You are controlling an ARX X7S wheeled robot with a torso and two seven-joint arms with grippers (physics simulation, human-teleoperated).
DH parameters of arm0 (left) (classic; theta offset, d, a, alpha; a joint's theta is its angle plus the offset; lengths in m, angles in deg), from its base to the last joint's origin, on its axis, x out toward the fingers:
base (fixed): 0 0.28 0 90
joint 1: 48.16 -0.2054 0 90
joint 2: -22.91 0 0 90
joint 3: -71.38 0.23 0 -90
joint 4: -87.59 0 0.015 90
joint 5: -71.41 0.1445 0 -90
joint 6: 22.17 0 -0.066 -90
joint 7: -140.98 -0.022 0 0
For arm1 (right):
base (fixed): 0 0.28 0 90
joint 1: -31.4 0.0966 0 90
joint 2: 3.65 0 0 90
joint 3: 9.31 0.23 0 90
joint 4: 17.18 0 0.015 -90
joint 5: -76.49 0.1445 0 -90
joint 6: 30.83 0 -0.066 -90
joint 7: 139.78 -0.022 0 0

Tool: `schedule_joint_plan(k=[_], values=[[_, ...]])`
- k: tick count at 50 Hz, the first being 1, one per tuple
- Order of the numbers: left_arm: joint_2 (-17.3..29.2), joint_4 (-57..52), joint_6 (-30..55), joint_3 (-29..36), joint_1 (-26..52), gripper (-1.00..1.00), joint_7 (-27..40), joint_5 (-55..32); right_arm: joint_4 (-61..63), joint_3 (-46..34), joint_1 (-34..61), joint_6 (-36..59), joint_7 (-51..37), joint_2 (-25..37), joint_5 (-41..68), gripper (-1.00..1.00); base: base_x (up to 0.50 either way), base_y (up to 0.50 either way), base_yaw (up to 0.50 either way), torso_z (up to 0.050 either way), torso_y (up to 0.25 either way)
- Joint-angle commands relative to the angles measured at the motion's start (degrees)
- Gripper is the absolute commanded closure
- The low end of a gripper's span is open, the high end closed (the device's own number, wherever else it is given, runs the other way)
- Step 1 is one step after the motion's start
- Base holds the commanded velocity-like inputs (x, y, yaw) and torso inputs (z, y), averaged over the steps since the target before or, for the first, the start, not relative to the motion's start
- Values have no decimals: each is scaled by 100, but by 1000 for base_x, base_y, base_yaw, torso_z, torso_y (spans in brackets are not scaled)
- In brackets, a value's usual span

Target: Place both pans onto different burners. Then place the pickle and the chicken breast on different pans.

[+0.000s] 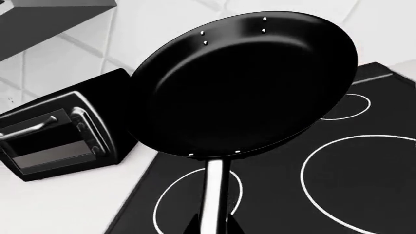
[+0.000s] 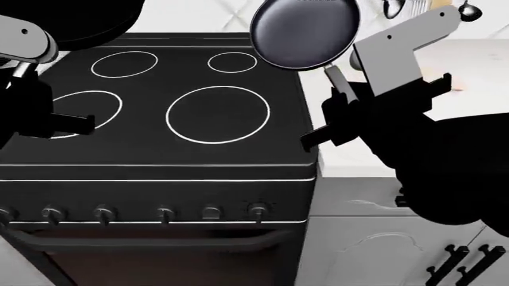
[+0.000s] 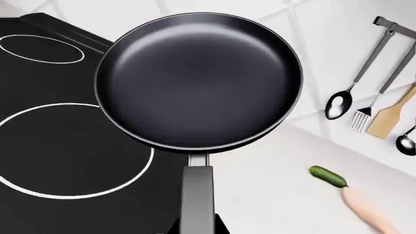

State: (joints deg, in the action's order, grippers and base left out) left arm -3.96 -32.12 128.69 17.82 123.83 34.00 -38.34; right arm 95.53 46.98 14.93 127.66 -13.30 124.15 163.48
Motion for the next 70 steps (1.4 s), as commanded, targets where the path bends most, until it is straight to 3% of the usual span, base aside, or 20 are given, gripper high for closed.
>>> schedule_joint_plan(k=[1,26,41,60,70], values=[[67,47,53,-206,287,100,77,333,15,133,93,21,-22,-6,-344,100,1,500,0,10,10],[127,21,-8,-192,242,100,52,341,-17,-6,-30,-117,180,-31,-532,100,1,497,0,1,4],[89,8,25,-154,341,100,135,250,-583,598,-125,-550,-494,-118,418,100,0,0,0,1,4],[-300,165,-128,1,143,100,18,624,-1376,305,55,-638,-319,-467,-92,100,0,0,0,1,4],[-399,222,-148,42,130,100,-42,725,-2006,324,-301,-1170,10,-727,-442,100,0,0,0,1,4]])
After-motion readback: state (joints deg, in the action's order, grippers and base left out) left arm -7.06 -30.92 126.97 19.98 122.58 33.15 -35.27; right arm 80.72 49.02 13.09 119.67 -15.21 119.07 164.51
